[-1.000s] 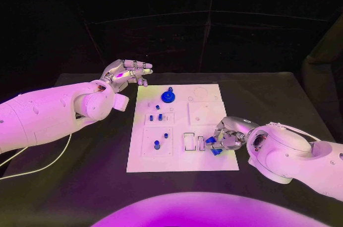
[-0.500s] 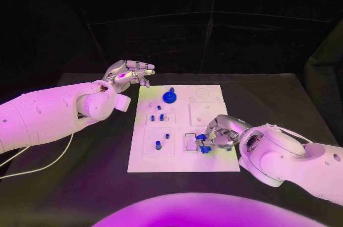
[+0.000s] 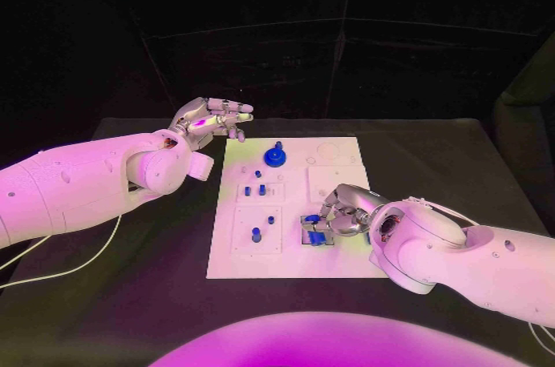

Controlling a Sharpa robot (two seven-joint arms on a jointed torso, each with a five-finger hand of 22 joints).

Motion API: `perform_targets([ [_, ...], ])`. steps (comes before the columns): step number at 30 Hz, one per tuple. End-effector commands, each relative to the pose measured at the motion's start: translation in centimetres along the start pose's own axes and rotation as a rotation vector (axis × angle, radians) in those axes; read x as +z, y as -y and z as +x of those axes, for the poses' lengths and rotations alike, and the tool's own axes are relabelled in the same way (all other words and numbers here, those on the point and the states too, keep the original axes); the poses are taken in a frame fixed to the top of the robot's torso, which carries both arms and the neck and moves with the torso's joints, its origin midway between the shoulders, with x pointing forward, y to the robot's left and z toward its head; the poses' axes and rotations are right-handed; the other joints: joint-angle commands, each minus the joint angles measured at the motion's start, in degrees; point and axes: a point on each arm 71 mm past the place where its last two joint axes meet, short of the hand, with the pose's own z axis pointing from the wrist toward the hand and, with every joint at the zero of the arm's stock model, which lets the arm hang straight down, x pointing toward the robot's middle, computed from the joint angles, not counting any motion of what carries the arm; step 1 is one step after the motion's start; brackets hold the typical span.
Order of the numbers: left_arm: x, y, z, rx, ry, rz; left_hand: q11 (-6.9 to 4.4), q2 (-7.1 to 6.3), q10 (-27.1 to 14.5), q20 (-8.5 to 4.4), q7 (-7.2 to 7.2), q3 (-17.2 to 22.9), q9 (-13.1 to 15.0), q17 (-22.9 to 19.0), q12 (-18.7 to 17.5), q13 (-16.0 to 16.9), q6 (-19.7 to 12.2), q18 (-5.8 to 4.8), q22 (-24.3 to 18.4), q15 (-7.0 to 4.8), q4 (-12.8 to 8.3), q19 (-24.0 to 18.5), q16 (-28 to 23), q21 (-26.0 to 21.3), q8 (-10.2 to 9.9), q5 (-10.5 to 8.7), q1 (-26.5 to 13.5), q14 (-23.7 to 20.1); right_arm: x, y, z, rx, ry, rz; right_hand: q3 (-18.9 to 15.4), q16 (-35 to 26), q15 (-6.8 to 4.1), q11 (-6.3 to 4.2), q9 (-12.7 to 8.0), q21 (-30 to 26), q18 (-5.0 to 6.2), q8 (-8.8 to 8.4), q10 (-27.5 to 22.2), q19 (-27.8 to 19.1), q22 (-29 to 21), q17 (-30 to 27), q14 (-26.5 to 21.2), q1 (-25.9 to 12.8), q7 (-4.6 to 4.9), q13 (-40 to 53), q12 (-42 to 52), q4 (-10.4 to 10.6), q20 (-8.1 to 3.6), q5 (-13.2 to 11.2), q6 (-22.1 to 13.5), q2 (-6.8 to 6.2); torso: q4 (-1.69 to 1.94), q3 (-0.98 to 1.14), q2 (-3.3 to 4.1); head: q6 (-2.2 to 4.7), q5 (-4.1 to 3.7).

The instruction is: Assemble the parts on the task board

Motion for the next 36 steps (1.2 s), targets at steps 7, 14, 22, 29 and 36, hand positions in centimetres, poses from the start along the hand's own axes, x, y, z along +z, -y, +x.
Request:
perform_targets([
  [7,0.1,0.1,0.2,-0.010,-0.018,0.001,-0.07,-0.04,-0.4,-0.01,0.05,0.1,-0.1,-0.1,0.2,-0.1,-0.4,0.33,-0.1,-0.08,-0.2,-0.5,-0.3,-0.3,0.2,0.24,-0.7,-0.4,0.7,0.0,0.1,-0.082,-0.011,0.047,-2.4,-0.2,-0.43,-0.49,1.4,0.1,-0.37,0.39,-0.3,0.2,0.0,1.5,3.5,-3.2,-0.30,0.4,-1.4,0.0,-0.54,-9.4,0.5,0.19,-0.06,0.03,-0.04,-0.30,0.18],
  [14,0.1,0.1,0.2,-0.011,-0.020,-0.002,-0.07,-0.04,-0.4,-0.01,0.05,0.1,-0.1,-0.1,0.2,-0.1,-0.4,0.33,-0.1,-0.08,-0.2,-0.5,-0.3,-0.3,0.2,0.24,-0.7,-0.4,0.9,-0.2,0.1,-0.102,0.009,0.048,-1.4,-0.9,-0.31,-0.29,2.7,-0.2,-0.30,0.17,-0.8,0.0,-0.3,0.3,3.2,-10.7,-0.21,-0.2,-3.1,0.5,-0.52,-19.3,-0.3,-4.72,-0.08,0.03,-0.10,-0.26,0.24],
  [22,0.1,0.0,0.3,-0.012,-0.023,-0.005,-0.07,-0.04,-0.4,-0.01,0.05,0.1,-0.1,-0.1,0.2,-0.1,-0.4,0.33,-0.1,-0.08,-0.2,-0.5,-0.3,-0.3,0.2,0.24,-0.7,-0.4,0.7,-0.3,-0.1,-0.113,0.017,0.025,3.2,-1.3,-0.28,-0.27,3.4,-0.5,-0.27,-0.01,-1.1,-0.1,-0.6,-0.3,3.1,-12.5,-0.05,-0.6,-4.0,0.4,-0.45,-19.3,-0.7,-7.23,-0.14,0.09,-0.06,-0.20,0.05],
  [29,0.1,0.0,0.2,-0.012,-0.023,-0.006,-0.05,-0.05,-0.5,0.00,0.07,0.1,-0.1,-0.1,0.2,-0.1,-0.5,0.32,-0.1,-0.06,-0.2,-0.5,-0.3,-0.4,0.2,0.23,-0.8,-0.4,-0.1,-0.3,-0.1,-0.124,-0.002,-0.020,4.9,-1.3,-0.19,-0.23,4.2,-0.3,-0.34,0.01,-1.0,0.1,-0.1,0.1,3.2,-3.6,-0.04,-0.2,-4.0,-1.4,-0.37,-18.4,-0.7,-5.48,-0.14,0.10,-0.09,-0.29,0.07],
  [36,0.1,0.0,0.2,-0.012,-0.022,-0.007,-0.05,-0.05,-0.5,0.00,0.07,0.1,-0.1,-0.1,0.2,-0.1,-0.5,0.32,-0.1,-0.06,-0.2,-0.5,-0.3,-0.4,0.2,0.23,-0.8,-0.4,-0.5,-0.3,0.0,-0.139,-0.029,-0.042,4.8,-1.2,-0.22,-0.24,4.8,-0.1,-0.42,0.09,-0.9,0.2,0.3,0.5,3.3,2.0,-0.02,0.0,-4.2,-4.2,-0.35,-17.9,-0.5,-4.96,-0.13,0.07,-0.11,-0.27,-0.12],
])
